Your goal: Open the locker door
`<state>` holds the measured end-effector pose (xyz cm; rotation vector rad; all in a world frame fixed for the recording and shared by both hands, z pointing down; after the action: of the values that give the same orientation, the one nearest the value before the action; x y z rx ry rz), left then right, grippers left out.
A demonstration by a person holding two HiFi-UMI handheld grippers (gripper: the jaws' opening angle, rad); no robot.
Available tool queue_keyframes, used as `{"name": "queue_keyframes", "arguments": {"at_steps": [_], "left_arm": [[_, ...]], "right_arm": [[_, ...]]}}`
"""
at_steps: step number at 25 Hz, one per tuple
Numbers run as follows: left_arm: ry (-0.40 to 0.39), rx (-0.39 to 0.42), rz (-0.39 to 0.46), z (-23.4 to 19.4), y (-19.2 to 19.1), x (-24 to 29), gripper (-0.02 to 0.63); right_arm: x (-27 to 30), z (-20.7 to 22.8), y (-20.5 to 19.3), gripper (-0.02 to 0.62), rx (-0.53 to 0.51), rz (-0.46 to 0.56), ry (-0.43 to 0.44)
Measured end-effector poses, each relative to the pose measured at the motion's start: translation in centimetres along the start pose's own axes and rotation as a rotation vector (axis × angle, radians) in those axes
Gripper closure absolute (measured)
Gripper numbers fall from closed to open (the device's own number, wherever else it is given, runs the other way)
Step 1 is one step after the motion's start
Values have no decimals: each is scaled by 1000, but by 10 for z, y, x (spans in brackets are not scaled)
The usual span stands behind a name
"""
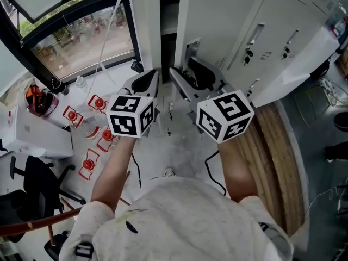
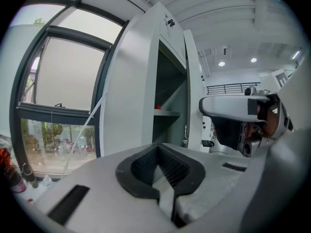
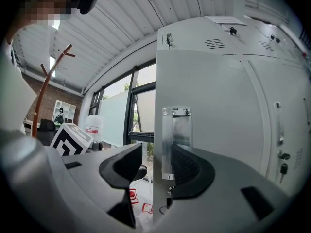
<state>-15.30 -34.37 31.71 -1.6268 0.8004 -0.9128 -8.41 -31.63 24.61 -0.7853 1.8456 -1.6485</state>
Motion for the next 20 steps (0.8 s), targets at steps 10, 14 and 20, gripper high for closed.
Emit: {"name": "queue_keyframes", "arguments": {"at_steps": [10, 14, 20], "left_arm": [[25, 7, 7, 31, -3, -1, 600], [40, -3, 11, 43, -7, -2, 600], [46, -18, 8, 68, -17, 2, 600]], "right_arm": [[-33, 1, -1, 416, -2, 21, 41], [-49, 2, -1, 416, -7, 29, 61], [-75, 8, -1, 417, -11, 40, 74]]}}
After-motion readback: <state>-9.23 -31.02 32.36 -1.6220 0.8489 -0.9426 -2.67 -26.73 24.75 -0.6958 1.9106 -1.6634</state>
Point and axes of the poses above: the fingertips, and each gripper's own axes: x forward along the fingers, z to its right, y out of its top, the point moved 1 cm from there along -x, backward along the fingers, and after that the axes turned 5 degrees about -x, right-handed, at the moved point
